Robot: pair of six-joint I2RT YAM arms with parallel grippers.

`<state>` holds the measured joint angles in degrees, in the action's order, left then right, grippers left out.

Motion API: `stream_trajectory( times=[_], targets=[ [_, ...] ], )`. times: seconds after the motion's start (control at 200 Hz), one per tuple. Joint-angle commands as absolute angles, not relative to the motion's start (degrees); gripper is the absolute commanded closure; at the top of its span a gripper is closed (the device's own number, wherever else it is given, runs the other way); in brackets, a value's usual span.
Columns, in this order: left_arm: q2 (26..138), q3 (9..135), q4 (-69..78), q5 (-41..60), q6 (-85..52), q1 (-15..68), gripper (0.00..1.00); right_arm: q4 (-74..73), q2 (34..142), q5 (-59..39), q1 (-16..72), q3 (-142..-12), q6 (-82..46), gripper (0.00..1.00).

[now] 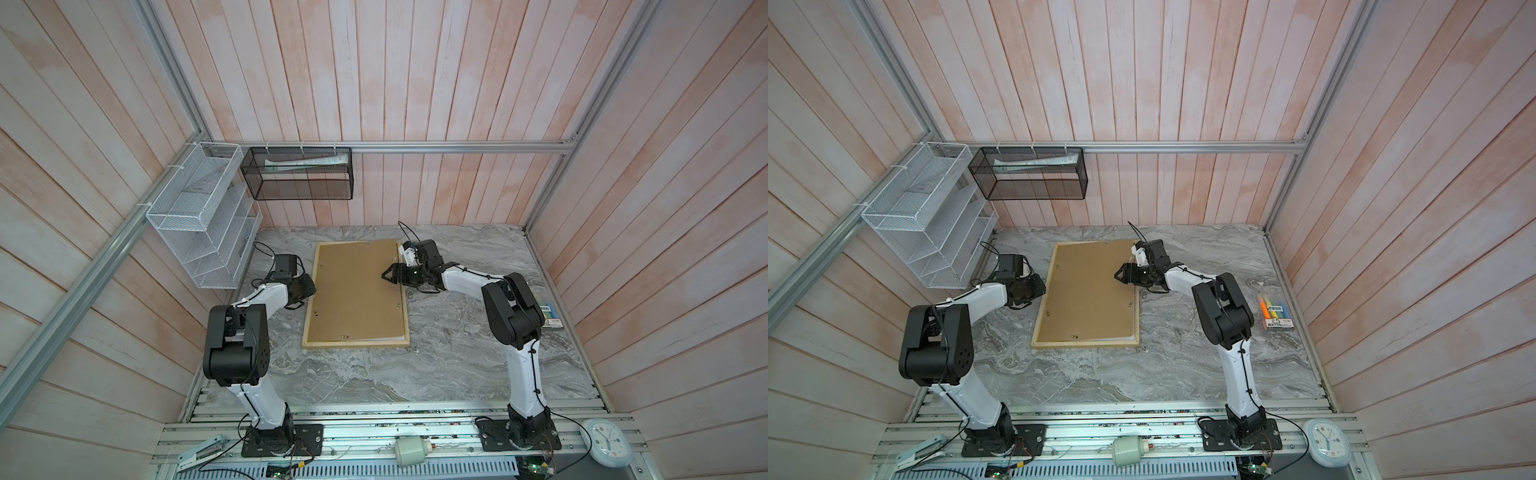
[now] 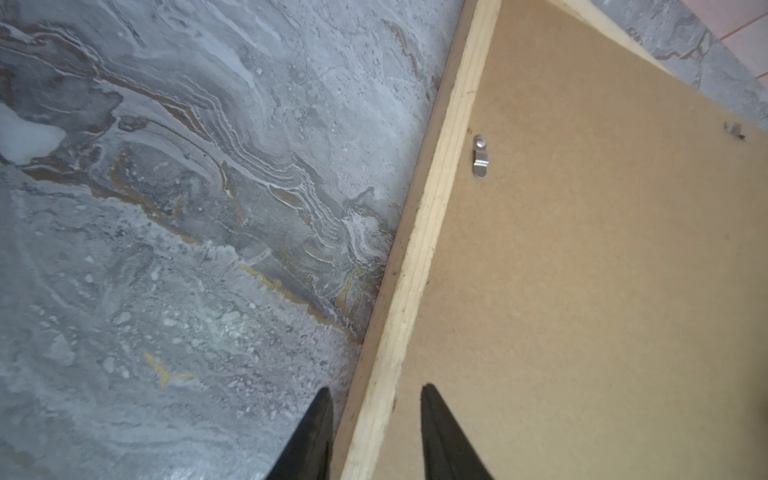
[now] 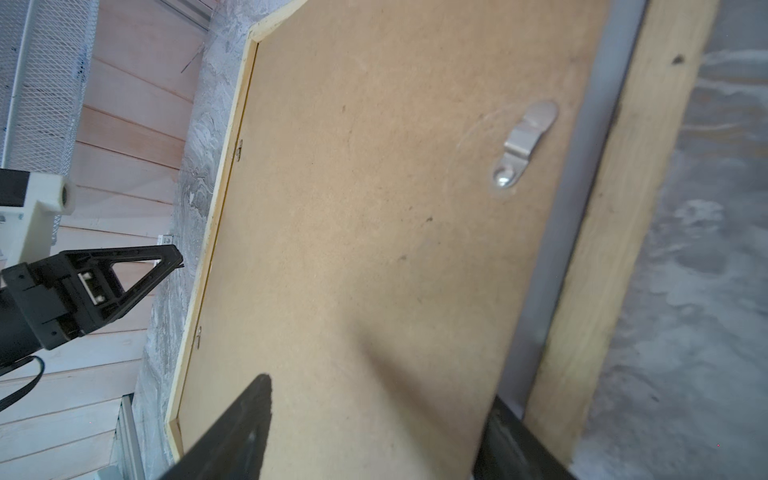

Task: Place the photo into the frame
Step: 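Push the backing board flat into the frame with the right gripper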

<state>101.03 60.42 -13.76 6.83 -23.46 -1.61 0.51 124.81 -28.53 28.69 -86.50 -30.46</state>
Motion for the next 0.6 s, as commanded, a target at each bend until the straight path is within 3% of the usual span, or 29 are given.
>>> stream_trajectory(
  times=[0.0,0.415,0.595],
  targets=[
    [102.2,61.3,-14.0,7.2,-22.4,-1.9,0.63,2.0,122.2,-26.3,28.4,-87.7,-28.3,0.27],
    [104.0,61.6,-14.0,8.5,-22.1,-1.9,0.63,2.1,118.4,-22.8,26.5,-83.0,-27.6,0.29],
    [104.4,61.7,-14.0,9.0,-22.1,-1.9,0.64,4.4,118.5,-19.5,26.6,-82.6,-26.4,0.37]
  ],
)
